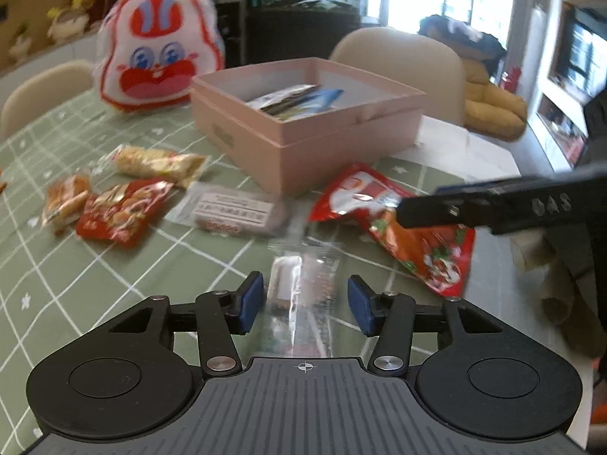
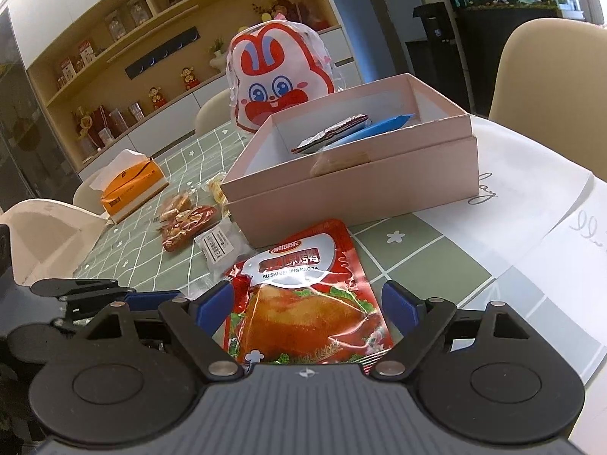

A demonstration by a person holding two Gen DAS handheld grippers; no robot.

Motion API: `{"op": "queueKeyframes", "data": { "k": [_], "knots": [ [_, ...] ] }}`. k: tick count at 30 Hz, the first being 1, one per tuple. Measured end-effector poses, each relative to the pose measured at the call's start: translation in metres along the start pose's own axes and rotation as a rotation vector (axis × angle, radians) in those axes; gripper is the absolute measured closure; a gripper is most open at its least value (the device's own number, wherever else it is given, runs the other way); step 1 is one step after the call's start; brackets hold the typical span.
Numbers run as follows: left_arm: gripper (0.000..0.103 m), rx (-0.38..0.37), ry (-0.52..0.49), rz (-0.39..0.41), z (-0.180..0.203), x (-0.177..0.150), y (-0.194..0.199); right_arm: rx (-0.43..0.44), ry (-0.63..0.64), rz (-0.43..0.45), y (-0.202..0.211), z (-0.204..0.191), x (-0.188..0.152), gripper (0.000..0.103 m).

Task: Organize snacks
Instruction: 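Lift and carry the red packet with right gripper while left gripper carries the clear packet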

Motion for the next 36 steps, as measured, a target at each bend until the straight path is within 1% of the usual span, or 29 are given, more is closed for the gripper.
{"op": "queueKeyframes", "data": {
  "k": [2, 3, 4, 7, 12, 13, 15, 16, 21, 25, 28, 31, 36],
  "knots": [
    [0.050, 0.007, -0.006, 0.010, 0.004, -0.003, 0.003, -0.005, 0.011, -0.002, 0.000, -0.002, 0.000, 0.017],
    [0.055, 0.014, 0.002, 0.014, 0.004, -0.003, 0.004, -0.007, 0.016, -0.003, -0.001, -0.002, 0.000, 0.017],
    [0.057, 0.019, 0.013, 0.017, 0.004, -0.004, 0.005, -0.009, 0.020, -0.004, -0.001, -0.003, 0.000, 0.017],
    [0.059, 0.024, 0.053, 0.022, 0.002, -0.008, 0.013, -0.013, 0.031, -0.007, -0.002, -0.004, -0.001, 0.016],
    [0.060, 0.076, 0.078, 0.021, -0.002, -0.019, 0.031, -0.027, 0.081, -0.026, -0.005, -0.011, -0.001, 0.013],
    [0.060, 0.079, 0.083, 0.023, -0.003, -0.021, 0.034, -0.030, 0.100, -0.034, -0.006, -0.013, -0.002, 0.011],
    [0.060, 0.078, 0.097, 0.037, -0.005, -0.026, 0.041, -0.021, 0.137, -0.060, -0.010, -0.018, -0.003, 0.002],
    [0.060, 0.076, 0.105, 0.045, -0.006, -0.028, 0.044, -0.010, 0.155, -0.078, -0.012, -0.020, -0.003, 0.000],
    [0.060, 0.060, 0.127, 0.078, -0.009, -0.033, 0.048, -0.030, 0.181, -0.108, -0.014, -0.026, -0.003, 0.000],
    [0.060, 0.046, 0.152, 0.088, -0.012, -0.034, 0.049, -0.060, 0.280, -0.140, -0.021, -0.038, -0.008, 0.000],
    [0.060, 0.042, 0.160, 0.093, -0.013, -0.035, 0.051, -0.089, 0.308, -0.146, -0.028, -0.043, -0.008, 0.000],
    [0.060, 0.042, 0.159, 0.094, -0.013, -0.035, 0.051, -0.115, 0.309, -0.143, -0.035, -0.046, -0.007, 0.001],
    [0.060, 0.035, 0.173, 0.098, -0.013, -0.035, 0.052, -0.168, 0.316, -0.129, -0.035, -0.047, -0.005, 0.018]
  ]
}}
Point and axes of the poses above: each gripper's, at about its wrist camera, not at the fingertips, and y roughly against the way its jaws point, z to its right, x to its top, the point moved 3 cm from there along -y, roughly the way its jaws point, and after that the axes turned 10 degrees about z, right-handed, at the moved point
